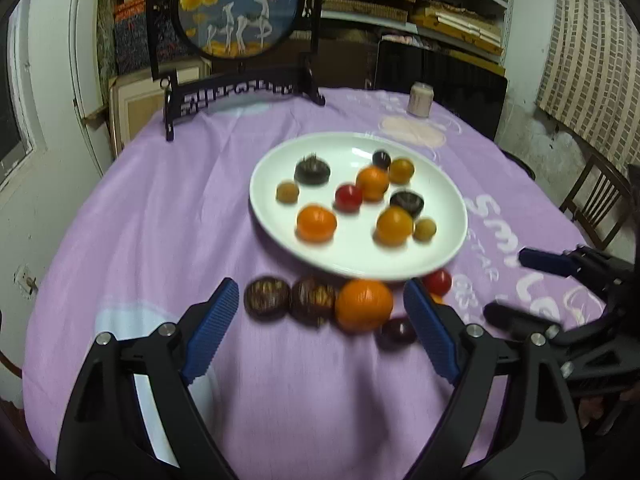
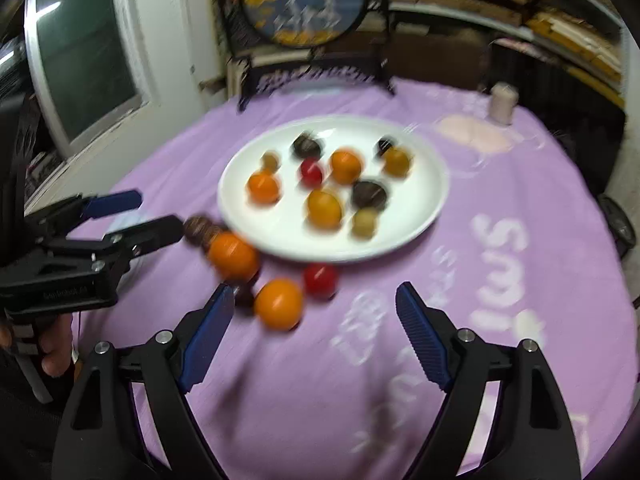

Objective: Organize fruits
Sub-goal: 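Grasp an orange tangerine with the right tool while the left tool grasps a dark brown fruit, then carry the tangerine and brown fruit onto the white plate and open both tools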

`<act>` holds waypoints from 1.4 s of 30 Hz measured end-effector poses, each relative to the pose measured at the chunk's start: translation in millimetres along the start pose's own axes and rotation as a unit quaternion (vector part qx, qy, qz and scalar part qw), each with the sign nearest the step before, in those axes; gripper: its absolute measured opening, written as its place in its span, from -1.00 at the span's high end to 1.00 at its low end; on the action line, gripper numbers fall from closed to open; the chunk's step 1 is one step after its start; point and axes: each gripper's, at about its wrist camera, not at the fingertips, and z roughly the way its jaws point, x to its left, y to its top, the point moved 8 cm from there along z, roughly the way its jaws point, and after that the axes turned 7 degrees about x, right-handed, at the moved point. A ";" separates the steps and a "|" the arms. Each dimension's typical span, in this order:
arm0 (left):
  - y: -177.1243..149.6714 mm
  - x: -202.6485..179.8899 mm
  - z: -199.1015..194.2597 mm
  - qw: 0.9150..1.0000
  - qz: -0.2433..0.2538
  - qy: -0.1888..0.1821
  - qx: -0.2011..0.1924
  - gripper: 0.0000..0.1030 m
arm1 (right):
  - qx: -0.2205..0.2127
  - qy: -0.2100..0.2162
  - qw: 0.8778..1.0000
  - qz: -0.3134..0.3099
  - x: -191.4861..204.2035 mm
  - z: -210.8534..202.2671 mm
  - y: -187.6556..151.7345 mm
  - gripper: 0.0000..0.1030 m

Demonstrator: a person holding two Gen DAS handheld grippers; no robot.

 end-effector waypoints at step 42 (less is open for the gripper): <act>-11.8 55.0 63.6 0.995 -0.031 0.036 0.083 0.23 | 0.060 0.041 0.997 0.018 3.7 30.9 -20.0 0.27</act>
